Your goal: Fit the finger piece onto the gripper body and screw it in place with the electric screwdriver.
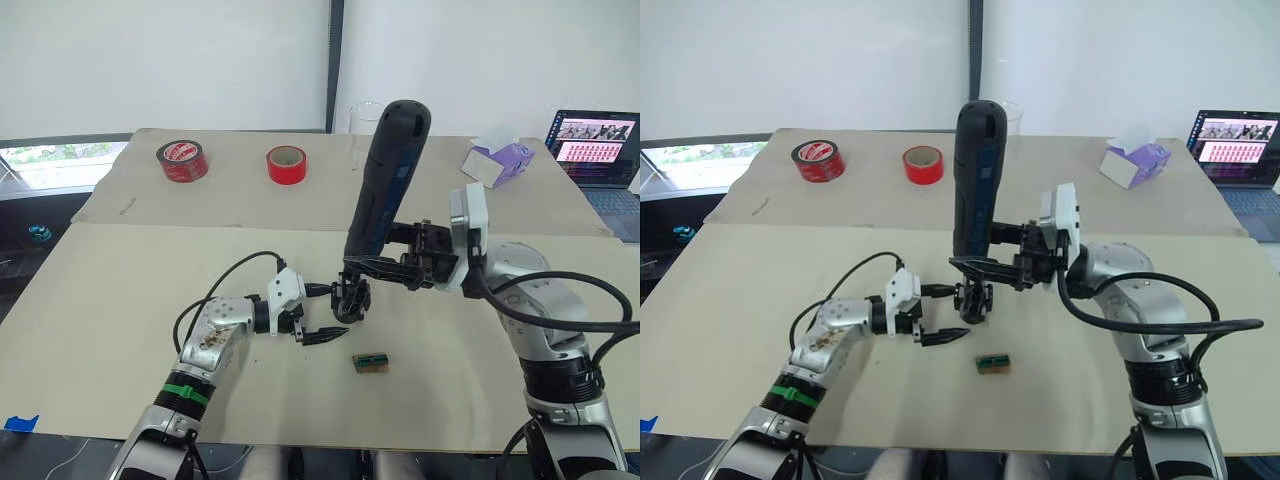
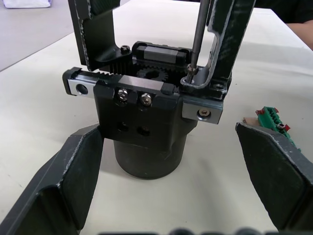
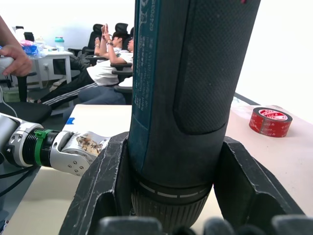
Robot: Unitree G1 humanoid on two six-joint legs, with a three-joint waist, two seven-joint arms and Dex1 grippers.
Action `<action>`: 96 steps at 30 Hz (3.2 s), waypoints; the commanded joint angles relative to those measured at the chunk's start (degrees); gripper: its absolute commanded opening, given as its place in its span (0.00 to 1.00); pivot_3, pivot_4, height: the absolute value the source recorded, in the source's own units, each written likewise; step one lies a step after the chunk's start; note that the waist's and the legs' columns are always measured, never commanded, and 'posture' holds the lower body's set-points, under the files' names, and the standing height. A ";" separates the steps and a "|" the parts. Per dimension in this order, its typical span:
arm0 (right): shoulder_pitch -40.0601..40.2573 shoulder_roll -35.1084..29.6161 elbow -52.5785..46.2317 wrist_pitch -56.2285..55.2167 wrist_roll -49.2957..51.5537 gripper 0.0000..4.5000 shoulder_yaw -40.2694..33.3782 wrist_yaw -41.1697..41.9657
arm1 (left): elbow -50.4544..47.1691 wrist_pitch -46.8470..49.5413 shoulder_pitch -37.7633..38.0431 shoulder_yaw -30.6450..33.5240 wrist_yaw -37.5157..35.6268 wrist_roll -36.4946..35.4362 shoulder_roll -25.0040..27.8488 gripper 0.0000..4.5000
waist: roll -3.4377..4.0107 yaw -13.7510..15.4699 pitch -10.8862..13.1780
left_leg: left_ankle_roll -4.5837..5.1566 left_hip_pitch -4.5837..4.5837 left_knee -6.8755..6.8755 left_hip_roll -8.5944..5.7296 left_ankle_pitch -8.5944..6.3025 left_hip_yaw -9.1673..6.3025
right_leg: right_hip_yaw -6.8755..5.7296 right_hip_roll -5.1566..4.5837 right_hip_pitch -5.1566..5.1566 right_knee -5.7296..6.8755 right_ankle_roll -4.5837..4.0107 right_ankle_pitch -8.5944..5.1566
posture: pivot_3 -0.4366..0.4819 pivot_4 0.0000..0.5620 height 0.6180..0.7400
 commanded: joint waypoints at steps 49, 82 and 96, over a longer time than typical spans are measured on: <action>-1.98 -0.40 -0.73 0.23 -1.33 0.43 1.02 -1.22 | 24.13 -11.57 -11.14 -1.12 -2.80 6.41 -6.65 0.51 | -0.01 -0.02 0.00 | 0.05 0.01 0.01 0.00 -0.02 -0.01 | -0.04 -0.02 0.01 0.02 -0.01 0.02 | 0.48 0.27 1.00; 1.33 -0.91 7.80 5.95 -7.19 0.43 9.95 -3.53 | 27.02 -12.27 -10.42 -0.12 -4.53 6.56 -6.76 0.51 | -0.66 -0.15 -1.49 | 0.10 0.37 -0.14 0.06 -0.08 -0.06 | -0.08 -0.17 0.26 -0.05 -0.04 -0.01 | 0.48 0.27 1.00; 0.89 -0.15 5.82 2.72 -5.60 0.43 8.02 -1.91 | 27.08 -12.11 -10.06 -0.12 -4.80 6.74 -6.23 0.51 | -0.66 -0.15 -1.53 | 0.08 0.90 -0.49 0.06 -0.10 -0.08 | -0.07 -0.34 0.69 -0.15 -0.02 -0.15 | 0.48 0.27 1.00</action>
